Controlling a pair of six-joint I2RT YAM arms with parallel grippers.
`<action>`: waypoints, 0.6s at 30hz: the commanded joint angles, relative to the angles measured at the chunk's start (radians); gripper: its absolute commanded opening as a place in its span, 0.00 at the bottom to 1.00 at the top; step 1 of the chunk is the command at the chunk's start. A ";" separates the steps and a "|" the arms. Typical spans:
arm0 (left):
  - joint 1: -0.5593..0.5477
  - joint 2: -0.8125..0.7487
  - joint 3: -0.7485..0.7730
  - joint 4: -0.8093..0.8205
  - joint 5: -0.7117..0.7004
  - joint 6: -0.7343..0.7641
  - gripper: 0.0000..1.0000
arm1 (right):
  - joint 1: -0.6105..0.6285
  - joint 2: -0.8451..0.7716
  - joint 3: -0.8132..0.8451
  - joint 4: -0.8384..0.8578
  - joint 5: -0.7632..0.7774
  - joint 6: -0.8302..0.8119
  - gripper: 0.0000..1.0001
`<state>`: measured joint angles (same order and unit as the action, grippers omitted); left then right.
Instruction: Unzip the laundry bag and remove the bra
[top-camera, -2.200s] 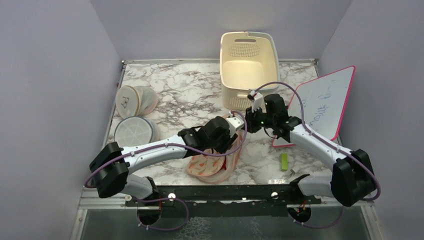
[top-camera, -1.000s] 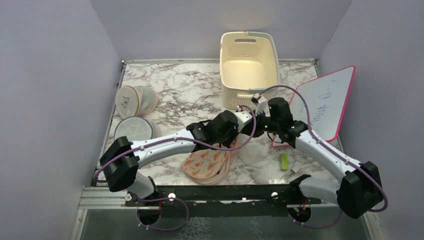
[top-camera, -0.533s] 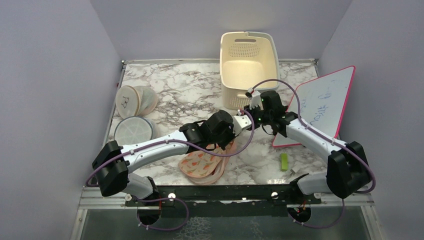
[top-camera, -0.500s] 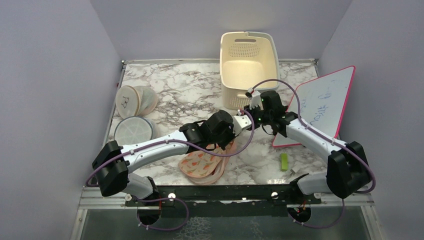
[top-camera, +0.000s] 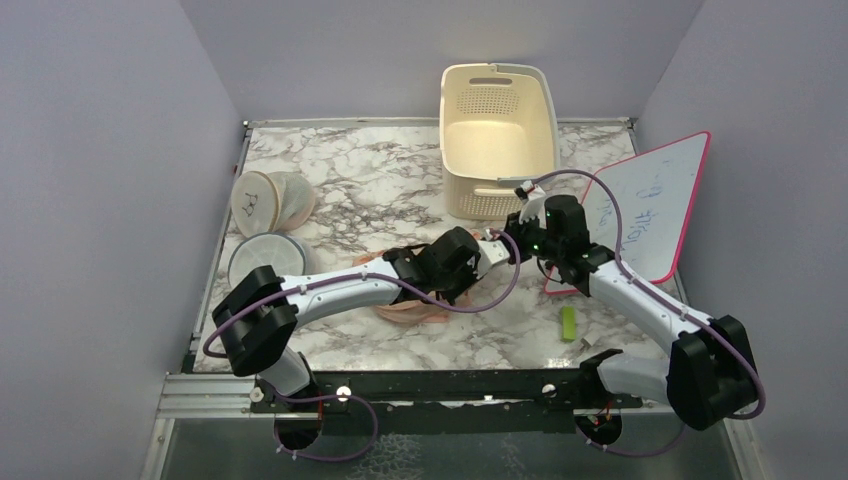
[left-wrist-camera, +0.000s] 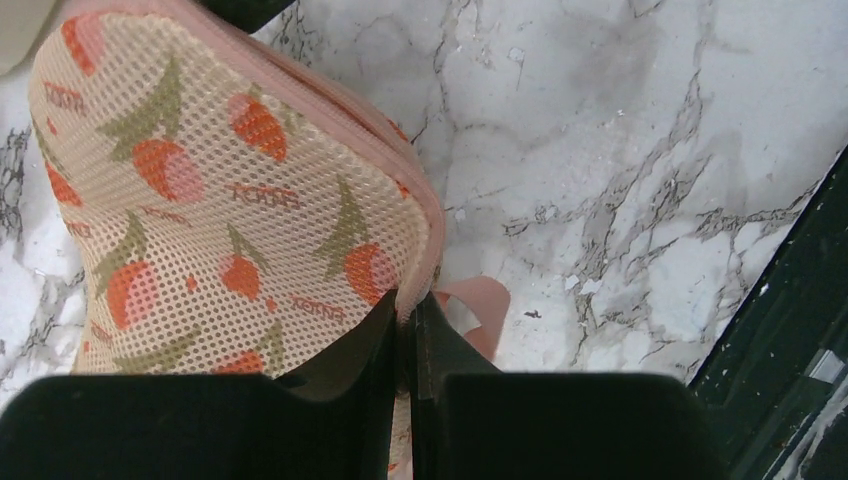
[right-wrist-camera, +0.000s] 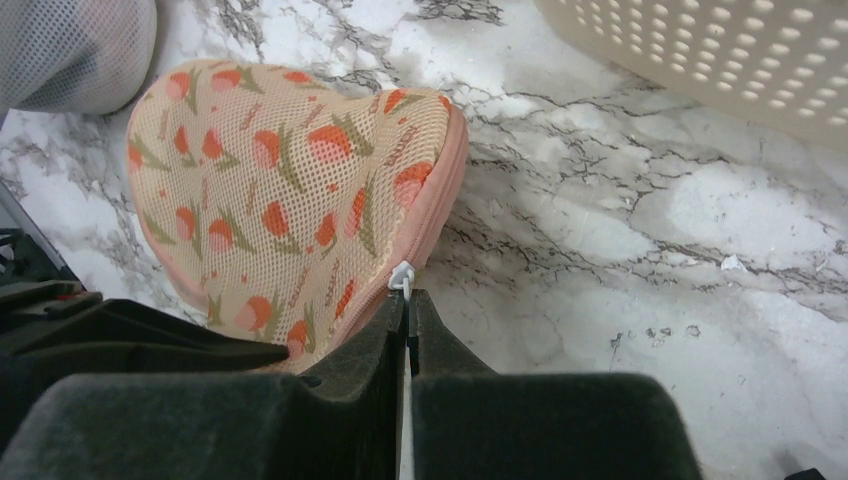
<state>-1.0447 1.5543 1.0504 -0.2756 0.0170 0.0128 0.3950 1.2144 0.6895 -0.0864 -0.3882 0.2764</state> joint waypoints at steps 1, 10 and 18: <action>-0.008 -0.007 -0.033 -0.020 -0.006 -0.031 0.05 | -0.010 -0.066 -0.054 0.096 -0.035 0.013 0.01; -0.007 -0.115 -0.027 0.019 0.079 -0.149 0.76 | -0.010 -0.114 -0.070 0.019 -0.184 -0.016 0.01; -0.002 -0.014 0.089 0.023 -0.037 -0.300 0.58 | -0.010 -0.137 -0.058 -0.028 -0.204 -0.044 0.01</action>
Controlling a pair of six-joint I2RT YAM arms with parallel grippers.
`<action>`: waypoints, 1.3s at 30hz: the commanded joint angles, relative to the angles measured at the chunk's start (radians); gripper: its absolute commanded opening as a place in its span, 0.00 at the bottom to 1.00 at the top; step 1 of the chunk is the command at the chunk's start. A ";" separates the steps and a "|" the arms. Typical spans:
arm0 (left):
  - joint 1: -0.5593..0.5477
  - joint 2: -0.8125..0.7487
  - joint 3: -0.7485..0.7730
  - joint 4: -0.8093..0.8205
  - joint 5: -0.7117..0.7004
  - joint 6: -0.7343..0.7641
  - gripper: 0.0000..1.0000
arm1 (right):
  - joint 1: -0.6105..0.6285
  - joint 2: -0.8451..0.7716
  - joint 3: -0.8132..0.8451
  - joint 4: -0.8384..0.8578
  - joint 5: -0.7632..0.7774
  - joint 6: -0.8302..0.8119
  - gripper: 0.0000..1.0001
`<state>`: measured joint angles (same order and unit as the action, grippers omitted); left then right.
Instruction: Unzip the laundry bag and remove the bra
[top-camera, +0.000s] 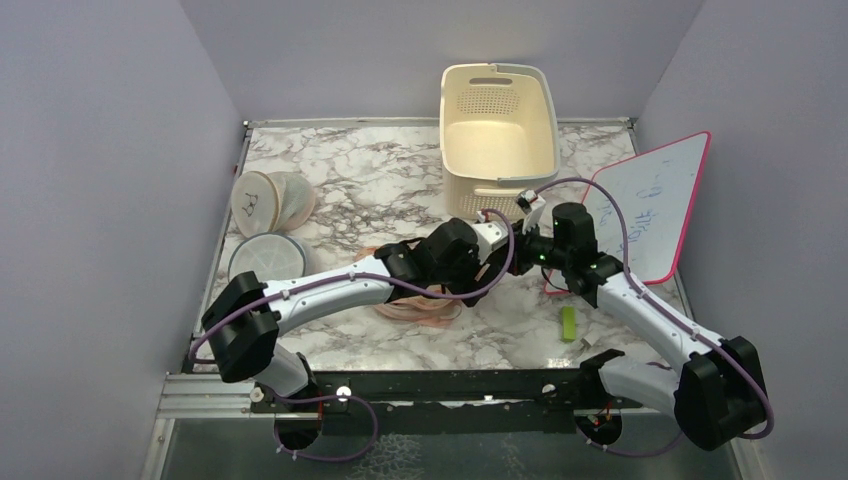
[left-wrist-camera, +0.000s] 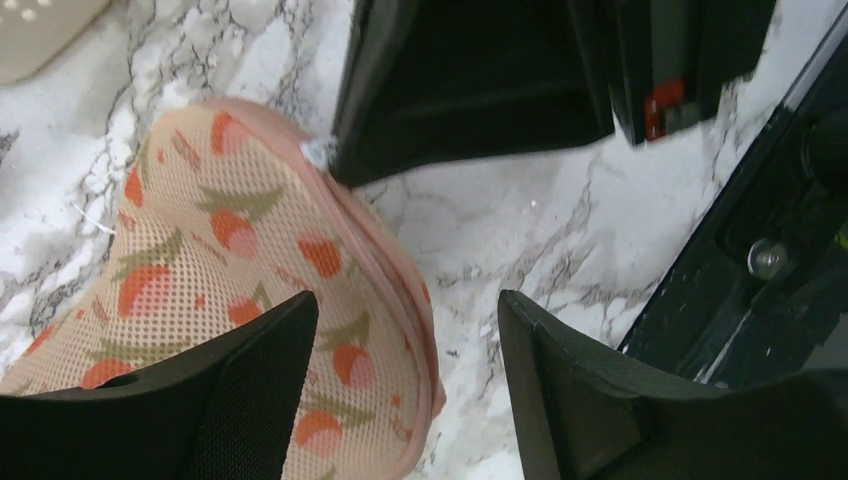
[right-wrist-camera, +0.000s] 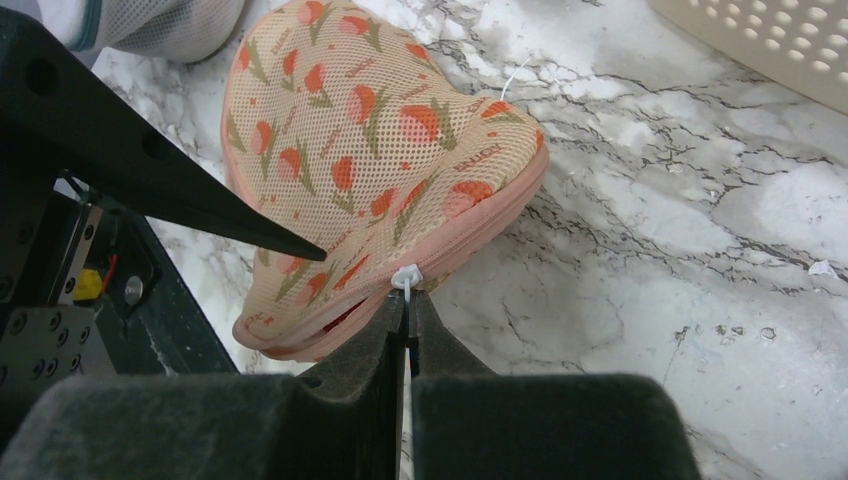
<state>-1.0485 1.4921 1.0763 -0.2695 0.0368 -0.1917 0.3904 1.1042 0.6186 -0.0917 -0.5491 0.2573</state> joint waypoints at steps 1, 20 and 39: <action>0.002 0.056 0.071 0.017 -0.064 -0.105 0.53 | -0.005 -0.026 0.011 -0.024 -0.045 -0.024 0.01; 0.003 -0.007 0.000 -0.029 -0.092 -0.072 0.00 | -0.006 0.020 0.024 -0.054 0.140 0.025 0.01; -0.003 -0.078 -0.099 0.090 0.110 -0.049 0.00 | -0.005 0.328 0.074 0.211 0.121 0.004 0.01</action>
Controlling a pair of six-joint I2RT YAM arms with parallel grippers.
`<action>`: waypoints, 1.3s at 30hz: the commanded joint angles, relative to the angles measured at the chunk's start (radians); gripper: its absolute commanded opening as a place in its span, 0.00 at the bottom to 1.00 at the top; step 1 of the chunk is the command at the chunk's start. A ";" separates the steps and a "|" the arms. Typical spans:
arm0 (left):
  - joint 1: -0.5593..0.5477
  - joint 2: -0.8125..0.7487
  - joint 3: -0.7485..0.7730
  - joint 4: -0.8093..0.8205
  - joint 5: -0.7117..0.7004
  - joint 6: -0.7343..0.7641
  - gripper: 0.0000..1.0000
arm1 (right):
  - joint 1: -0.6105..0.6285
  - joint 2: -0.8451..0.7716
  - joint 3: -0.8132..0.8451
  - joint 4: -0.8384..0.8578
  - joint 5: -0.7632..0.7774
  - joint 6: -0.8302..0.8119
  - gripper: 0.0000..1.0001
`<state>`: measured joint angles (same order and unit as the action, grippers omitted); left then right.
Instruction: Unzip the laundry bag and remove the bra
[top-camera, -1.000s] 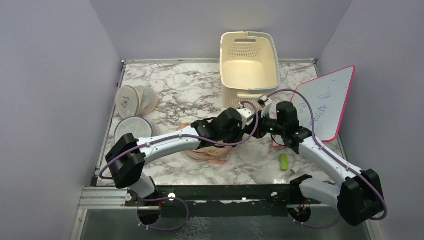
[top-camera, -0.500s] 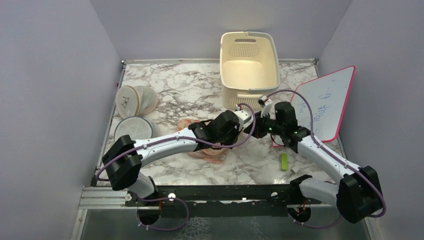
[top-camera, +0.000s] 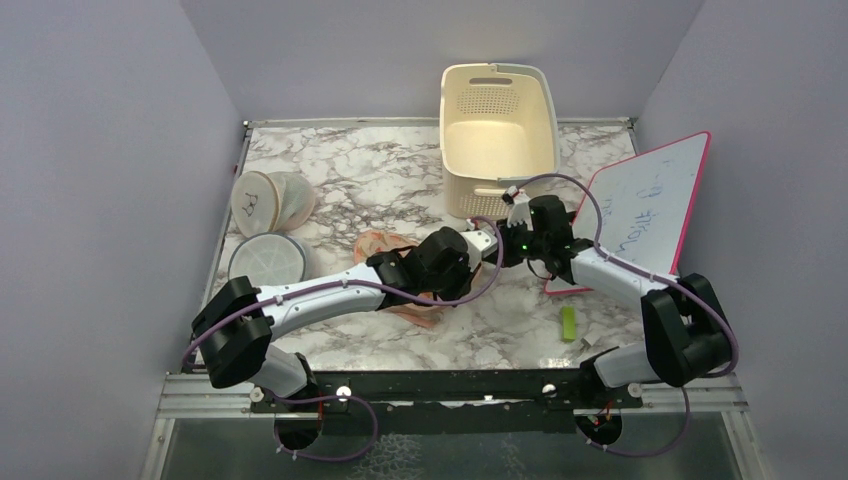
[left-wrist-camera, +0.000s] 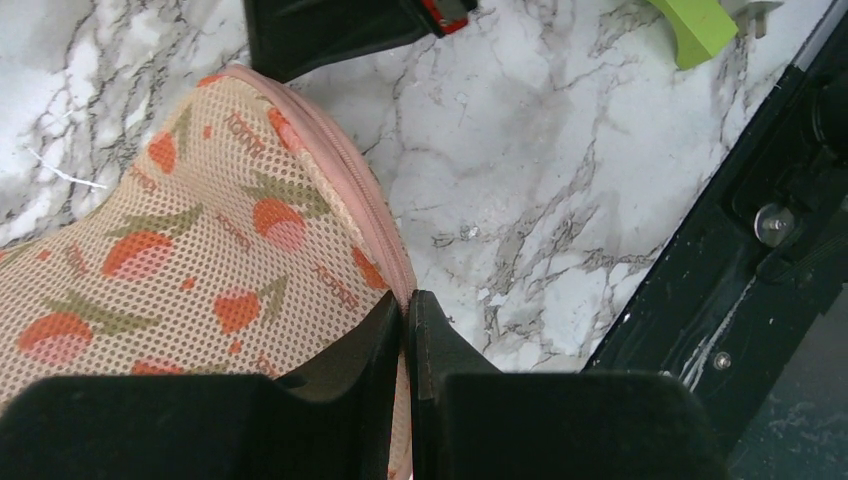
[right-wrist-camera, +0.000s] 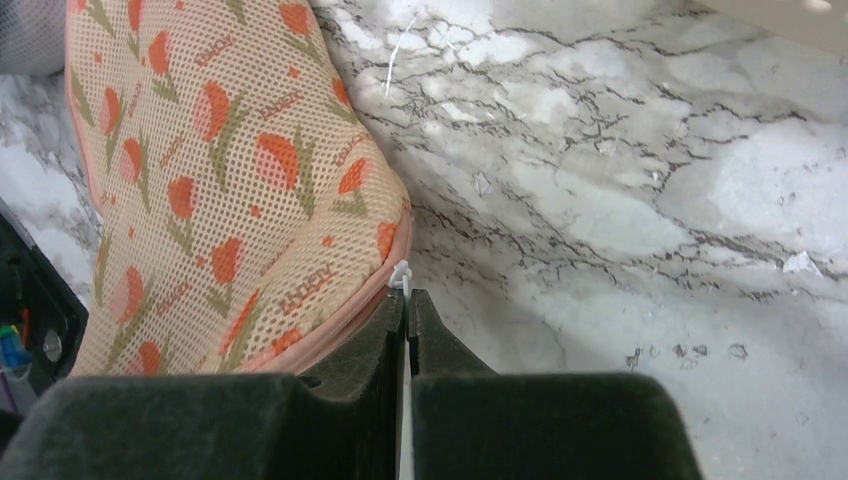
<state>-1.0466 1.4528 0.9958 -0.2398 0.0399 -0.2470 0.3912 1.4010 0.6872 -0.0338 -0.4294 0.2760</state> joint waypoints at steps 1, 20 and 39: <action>-0.005 -0.038 -0.019 0.071 0.115 0.005 0.00 | -0.006 0.038 -0.003 0.175 -0.010 -0.012 0.01; -0.013 0.016 -0.014 0.087 0.097 -0.029 0.15 | -0.005 -0.050 -0.102 0.219 0.079 0.030 0.04; 0.270 -0.268 -0.065 -0.010 -0.122 -0.117 0.89 | 0.011 -0.319 -0.016 -0.116 0.020 -0.081 0.72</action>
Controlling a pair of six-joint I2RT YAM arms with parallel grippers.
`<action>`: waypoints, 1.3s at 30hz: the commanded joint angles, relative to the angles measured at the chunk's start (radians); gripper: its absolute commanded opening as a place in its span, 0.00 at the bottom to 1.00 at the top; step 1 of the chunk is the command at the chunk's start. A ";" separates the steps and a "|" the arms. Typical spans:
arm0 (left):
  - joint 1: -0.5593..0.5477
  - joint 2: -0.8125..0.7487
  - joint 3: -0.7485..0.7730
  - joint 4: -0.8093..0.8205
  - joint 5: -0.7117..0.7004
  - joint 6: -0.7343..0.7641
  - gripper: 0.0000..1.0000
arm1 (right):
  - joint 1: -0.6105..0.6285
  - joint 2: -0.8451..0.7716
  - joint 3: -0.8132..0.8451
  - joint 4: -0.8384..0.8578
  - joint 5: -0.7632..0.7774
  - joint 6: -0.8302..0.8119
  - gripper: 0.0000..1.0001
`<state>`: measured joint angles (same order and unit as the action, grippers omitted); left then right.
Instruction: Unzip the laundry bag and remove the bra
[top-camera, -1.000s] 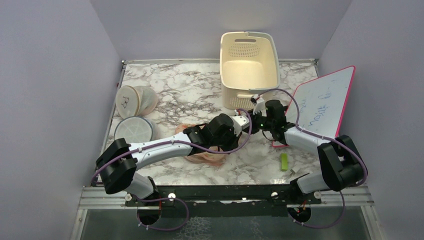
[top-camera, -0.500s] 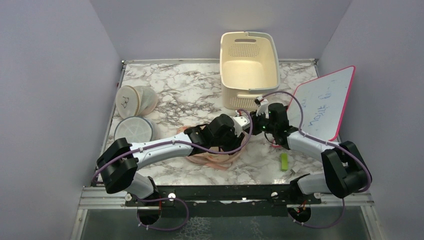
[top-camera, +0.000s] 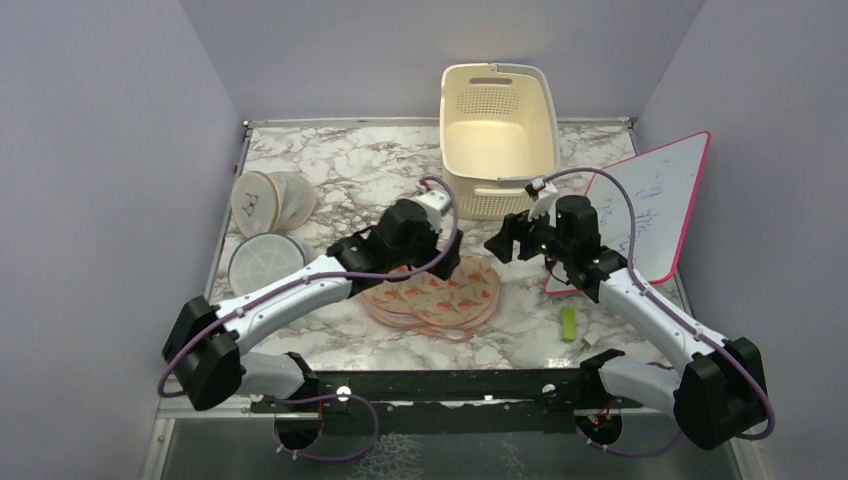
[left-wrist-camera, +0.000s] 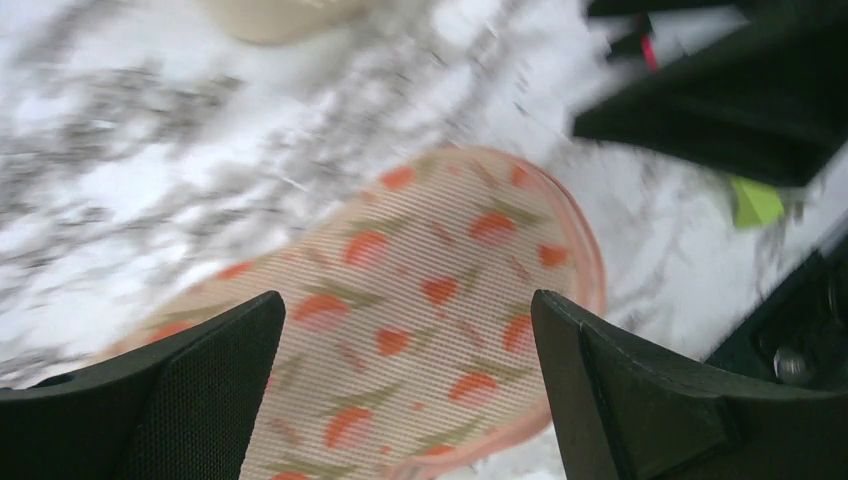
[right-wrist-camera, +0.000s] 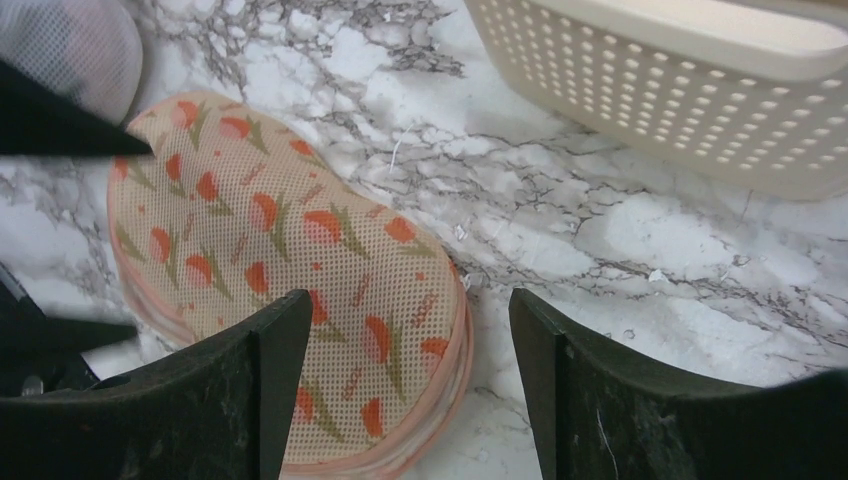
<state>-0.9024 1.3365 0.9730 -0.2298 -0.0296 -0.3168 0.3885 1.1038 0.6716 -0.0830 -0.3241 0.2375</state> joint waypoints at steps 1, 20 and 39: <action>0.160 -0.177 -0.067 -0.016 -0.064 -0.055 0.90 | 0.028 -0.027 -0.008 -0.067 -0.082 -0.049 0.73; 0.240 -0.625 -0.238 -0.034 -0.345 -0.150 0.95 | 0.836 0.244 0.196 -0.316 0.580 -0.156 0.67; 0.240 -0.626 -0.248 -0.026 -0.334 -0.157 0.95 | 0.955 0.523 0.340 -0.438 0.883 -0.304 0.62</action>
<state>-0.6666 0.7227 0.7383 -0.2703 -0.3458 -0.4625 1.3407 1.5890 0.9768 -0.5224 0.4557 -0.0448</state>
